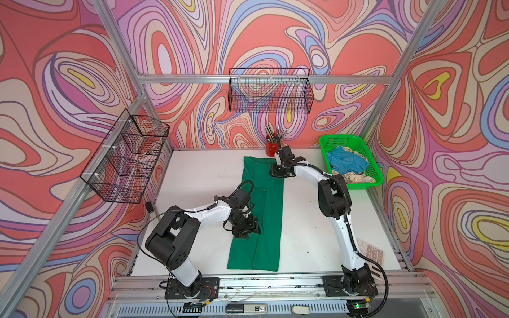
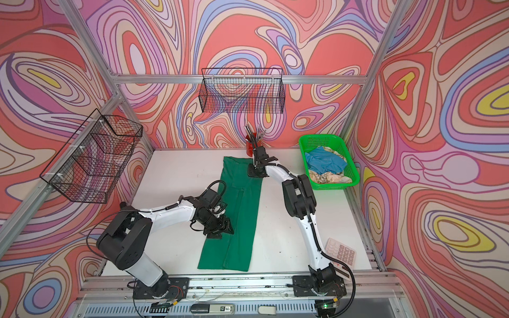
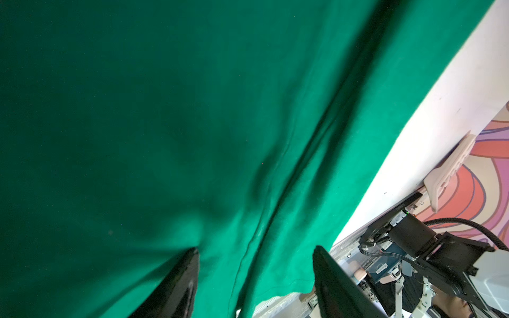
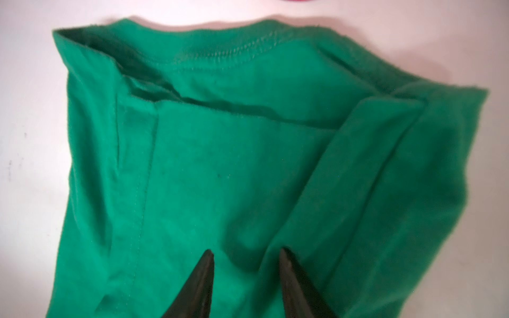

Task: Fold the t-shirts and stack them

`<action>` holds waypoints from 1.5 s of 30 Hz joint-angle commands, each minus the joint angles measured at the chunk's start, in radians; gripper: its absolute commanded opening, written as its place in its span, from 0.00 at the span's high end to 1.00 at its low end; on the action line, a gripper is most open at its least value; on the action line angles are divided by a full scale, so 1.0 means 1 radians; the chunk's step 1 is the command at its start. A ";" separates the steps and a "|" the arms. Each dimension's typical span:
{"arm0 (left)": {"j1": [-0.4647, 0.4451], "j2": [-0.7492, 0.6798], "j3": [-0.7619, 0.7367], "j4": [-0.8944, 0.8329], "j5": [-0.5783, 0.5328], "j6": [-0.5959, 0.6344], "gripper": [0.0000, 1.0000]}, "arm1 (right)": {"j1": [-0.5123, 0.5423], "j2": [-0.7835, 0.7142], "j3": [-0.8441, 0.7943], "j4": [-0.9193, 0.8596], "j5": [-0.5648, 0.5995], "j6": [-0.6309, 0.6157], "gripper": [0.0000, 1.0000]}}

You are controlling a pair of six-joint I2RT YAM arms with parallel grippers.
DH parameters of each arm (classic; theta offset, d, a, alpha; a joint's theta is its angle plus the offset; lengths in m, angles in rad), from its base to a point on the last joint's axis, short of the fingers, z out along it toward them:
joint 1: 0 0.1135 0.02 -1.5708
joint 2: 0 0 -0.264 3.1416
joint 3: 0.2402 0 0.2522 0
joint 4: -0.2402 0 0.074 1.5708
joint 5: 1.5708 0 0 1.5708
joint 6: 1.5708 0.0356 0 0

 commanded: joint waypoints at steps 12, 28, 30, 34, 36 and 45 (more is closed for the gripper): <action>-0.026 -0.150 0.062 -0.094 0.019 -0.027 0.28 | 0.012 -0.280 -0.203 -0.070 -0.021 0.019 0.47; 0.014 -0.509 -0.234 -0.246 -0.197 -0.057 0.29 | 0.492 -1.070 -1.258 0.003 0.007 0.580 0.48; 0.014 -0.519 -0.230 -0.287 -0.223 -0.029 0.29 | 0.577 -1.126 -1.302 -0.022 0.046 0.678 0.49; 0.013 -0.548 -0.263 -0.280 -0.213 -0.014 0.30 | 0.698 -1.191 -1.347 -0.053 0.099 0.815 0.50; 0.014 -0.552 -0.272 -0.267 -0.201 -0.013 0.30 | 0.736 -1.182 -1.359 -0.049 0.106 0.846 0.50; -0.004 -0.545 -0.349 -0.188 -0.203 -0.060 0.32 | 0.787 -1.116 -1.401 0.026 0.140 0.873 0.59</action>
